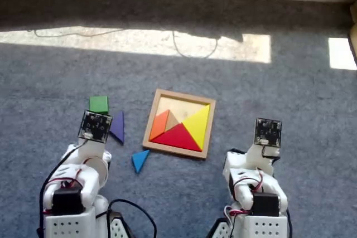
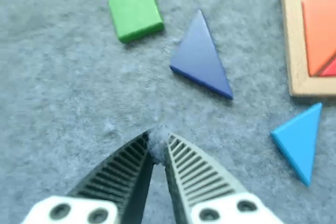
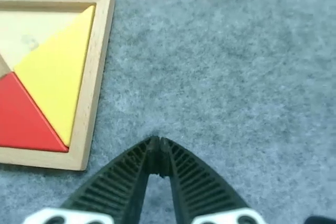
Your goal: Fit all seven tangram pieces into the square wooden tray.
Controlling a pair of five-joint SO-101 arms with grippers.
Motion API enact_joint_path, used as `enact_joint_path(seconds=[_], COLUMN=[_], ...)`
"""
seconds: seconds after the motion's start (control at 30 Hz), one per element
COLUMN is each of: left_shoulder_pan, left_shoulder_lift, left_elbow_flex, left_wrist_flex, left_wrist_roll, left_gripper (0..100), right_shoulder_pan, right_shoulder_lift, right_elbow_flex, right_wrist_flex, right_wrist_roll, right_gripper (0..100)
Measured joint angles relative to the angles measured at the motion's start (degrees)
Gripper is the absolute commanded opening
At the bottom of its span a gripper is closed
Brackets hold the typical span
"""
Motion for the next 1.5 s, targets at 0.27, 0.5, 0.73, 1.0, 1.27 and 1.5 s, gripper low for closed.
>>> enact_joint_path(seconds=[0.27,0.5,0.73,1.0,1.27,1.5], left_shoulder_pan=[-2.5,-2.6,-2.7,-2.7,-2.7,-2.7], left_shoulder_lift=[0.1,12.6,43.3,73.5,95.3,111.0], left_elbow_flex=[-10.7,-19.4,-33.8,-48.3,-62.9,-73.2], left_wrist_flex=[-1.9,-1.9,-2.3,-2.4,-2.7,-2.7], left_wrist_roll=[-5.9,-6.7,-6.7,-5.4,-4.1,-4.0], left_gripper=[2,13,24,25,25,25], right_shoulder_pan=[-0.1,-0.1,-0.1,0.1,0.1,0.9], right_shoulder_lift=[-0.1,-0.1,-0.1,-0.1,-0.1,-0.1], right_elbow_flex=[0.0,0.0,0.0,0.0,0.0,0.0], right_wrist_flex=[0.0,0.0,0.0,0.0,0.0,0.0], right_wrist_roll=[0.0,0.0,0.0,0.0,0.0,0.0], right_gripper=[1.5,1.5,1.5,1.5,1.5,1.5])
